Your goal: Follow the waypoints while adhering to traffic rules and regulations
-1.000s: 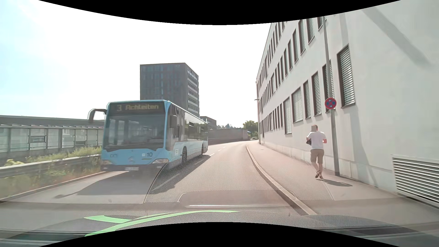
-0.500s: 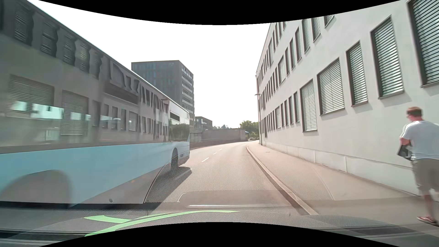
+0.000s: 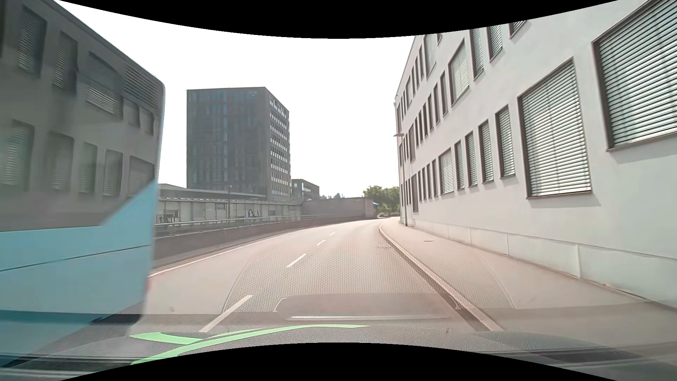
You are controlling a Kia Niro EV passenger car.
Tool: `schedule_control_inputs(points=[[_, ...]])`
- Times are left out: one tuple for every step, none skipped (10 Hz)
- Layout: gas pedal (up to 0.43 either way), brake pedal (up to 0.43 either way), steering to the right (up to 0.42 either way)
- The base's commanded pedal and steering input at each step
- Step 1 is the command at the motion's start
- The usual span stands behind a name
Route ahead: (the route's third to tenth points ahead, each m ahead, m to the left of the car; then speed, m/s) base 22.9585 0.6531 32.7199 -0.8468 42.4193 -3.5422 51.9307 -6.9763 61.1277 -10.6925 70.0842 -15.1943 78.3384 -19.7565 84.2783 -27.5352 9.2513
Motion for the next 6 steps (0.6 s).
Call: schedule_control_inputs(points=[[0.138, 0.0, 0.021], [0.138, 0.0, 0.021], [0.13, 0.0, 0.021], [0.087, 0.0, 0.02], [0.087, 0.0, 0.02], [0.087, 0.0, 0.019]])
